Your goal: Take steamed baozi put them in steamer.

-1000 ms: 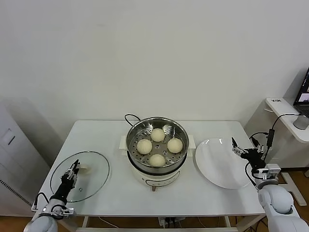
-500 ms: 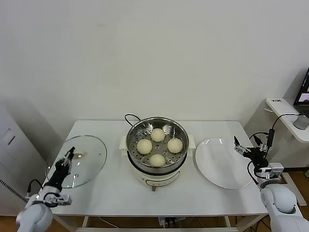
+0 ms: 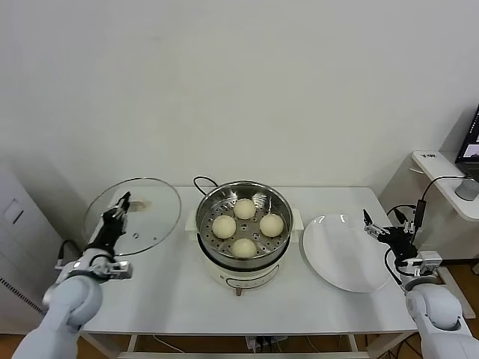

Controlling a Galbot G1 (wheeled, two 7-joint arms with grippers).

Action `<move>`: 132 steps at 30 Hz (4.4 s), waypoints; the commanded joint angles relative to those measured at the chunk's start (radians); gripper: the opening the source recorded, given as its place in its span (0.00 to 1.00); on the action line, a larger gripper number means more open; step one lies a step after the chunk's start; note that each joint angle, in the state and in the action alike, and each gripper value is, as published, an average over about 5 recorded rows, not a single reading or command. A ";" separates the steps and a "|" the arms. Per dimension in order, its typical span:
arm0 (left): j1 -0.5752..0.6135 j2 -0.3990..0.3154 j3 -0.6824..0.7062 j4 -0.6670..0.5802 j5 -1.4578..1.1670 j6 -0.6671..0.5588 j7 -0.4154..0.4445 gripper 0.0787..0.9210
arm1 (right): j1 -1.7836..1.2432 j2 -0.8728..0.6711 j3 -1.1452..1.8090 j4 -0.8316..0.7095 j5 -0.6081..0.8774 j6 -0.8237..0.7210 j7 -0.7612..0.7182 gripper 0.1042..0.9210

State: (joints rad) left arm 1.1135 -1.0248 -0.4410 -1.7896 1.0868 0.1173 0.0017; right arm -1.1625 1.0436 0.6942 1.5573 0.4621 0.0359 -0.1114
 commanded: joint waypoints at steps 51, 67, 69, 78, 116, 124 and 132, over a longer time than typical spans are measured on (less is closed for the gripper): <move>-0.346 -0.300 0.752 0.063 0.283 0.574 0.200 0.04 | -0.027 -0.020 0.010 0.028 -0.001 -0.002 0.002 0.88; -0.346 -0.313 0.749 0.087 0.258 0.570 0.187 0.04 | -0.038 -0.021 0.018 0.030 -0.005 0.000 -0.002 0.88; -0.347 -0.313 0.746 0.089 0.251 0.571 0.186 0.04 | -0.040 -0.021 0.020 0.032 -0.005 0.000 -0.003 0.88; -0.338 -0.290 0.731 0.046 0.145 0.601 0.178 0.04 | -0.048 -0.023 0.026 0.039 -0.006 0.001 -0.008 0.88; 0.069 -0.129 -0.239 -0.165 -1.615 0.247 -0.115 0.88 | -0.040 0.035 -0.019 0.050 0.055 -0.002 0.056 0.88; 0.095 -0.121 -0.188 -0.069 -1.580 0.240 -0.106 0.88 | -0.048 0.027 -0.019 0.064 0.056 -0.034 0.039 0.88; 0.056 -0.153 -0.135 0.024 -1.494 0.230 -0.097 0.88 | -0.061 0.034 -0.029 0.064 0.057 -0.043 0.023 0.88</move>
State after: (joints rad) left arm 1.1570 -1.1644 -0.5652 -1.8892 -0.3979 0.3646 -0.0753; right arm -1.2137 1.0715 0.6655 1.6170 0.5154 0.0048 -0.0738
